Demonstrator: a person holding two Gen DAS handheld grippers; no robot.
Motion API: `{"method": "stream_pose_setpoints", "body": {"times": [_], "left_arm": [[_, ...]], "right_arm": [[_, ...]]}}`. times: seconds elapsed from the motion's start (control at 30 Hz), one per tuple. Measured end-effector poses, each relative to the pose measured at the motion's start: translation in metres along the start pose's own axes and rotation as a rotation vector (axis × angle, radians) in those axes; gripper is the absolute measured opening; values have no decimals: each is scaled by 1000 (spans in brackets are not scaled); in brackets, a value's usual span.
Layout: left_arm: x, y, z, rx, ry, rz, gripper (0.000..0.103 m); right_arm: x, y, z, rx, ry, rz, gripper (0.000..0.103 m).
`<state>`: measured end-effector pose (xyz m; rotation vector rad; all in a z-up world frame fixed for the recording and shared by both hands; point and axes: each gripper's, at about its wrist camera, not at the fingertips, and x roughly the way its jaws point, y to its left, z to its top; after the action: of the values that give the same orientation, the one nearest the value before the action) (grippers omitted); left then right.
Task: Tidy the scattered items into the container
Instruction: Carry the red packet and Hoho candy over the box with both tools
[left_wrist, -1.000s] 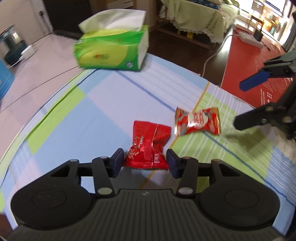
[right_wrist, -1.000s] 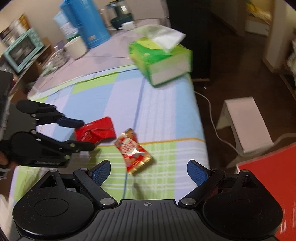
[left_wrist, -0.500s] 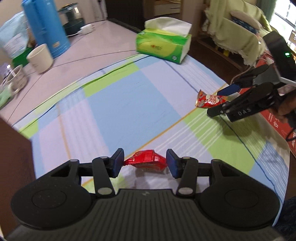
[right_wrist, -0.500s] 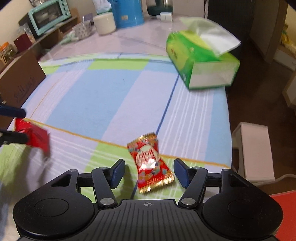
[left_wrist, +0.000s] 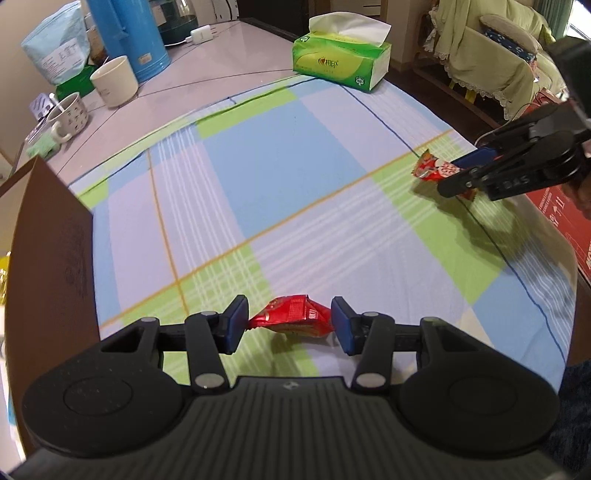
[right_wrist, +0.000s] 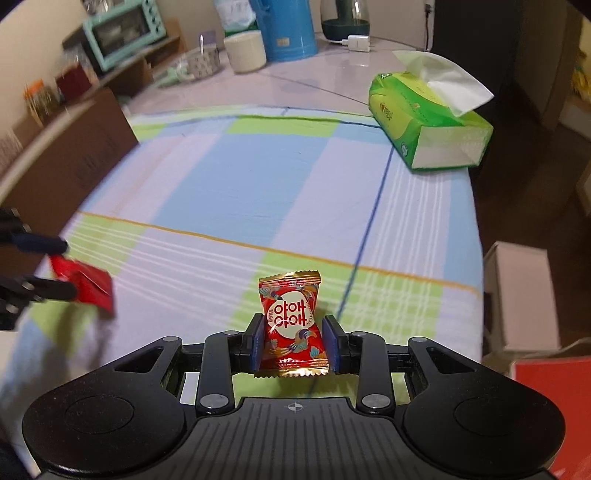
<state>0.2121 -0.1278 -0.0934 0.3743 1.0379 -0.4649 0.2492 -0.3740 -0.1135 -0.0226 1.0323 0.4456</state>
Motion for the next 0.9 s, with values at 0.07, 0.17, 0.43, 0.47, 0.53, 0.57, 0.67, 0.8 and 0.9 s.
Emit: {"method": "stream_pose_setpoints", "body": {"times": [0.07,0.17,0.43,0.47,0.53,0.57,0.67,0.8,0.9], "left_arm": [[-7,2,-5,-14,-5,0,32],[-13,3,-12,-13,1,2,32],[-10,-4,-38,8,61,-16,40],[-10,-4,-42,6,71,-25,43],[-12,-5,-48,-3,75,-36,50],[-14,-5,-50,-7,71,-42,53],[-9,-7,-52,-12,69,-38,66],[8,-7,-52,-22,91,-12,64],[26,-4,-54,-50,121,6,51]], "right_arm": [[-9,6,-4,16,-10,20,32],[-19,15,-9,24,-18,36,32],[-36,31,-23,50,-25,54,32],[-37,32,-25,50,-22,53,32],[-39,33,-28,50,-19,52,32],[-39,33,-28,51,-19,52,32],[-41,35,-29,46,-17,49,32],[-44,40,-31,30,-18,51,32],[-46,43,-34,25,-14,50,32]]}}
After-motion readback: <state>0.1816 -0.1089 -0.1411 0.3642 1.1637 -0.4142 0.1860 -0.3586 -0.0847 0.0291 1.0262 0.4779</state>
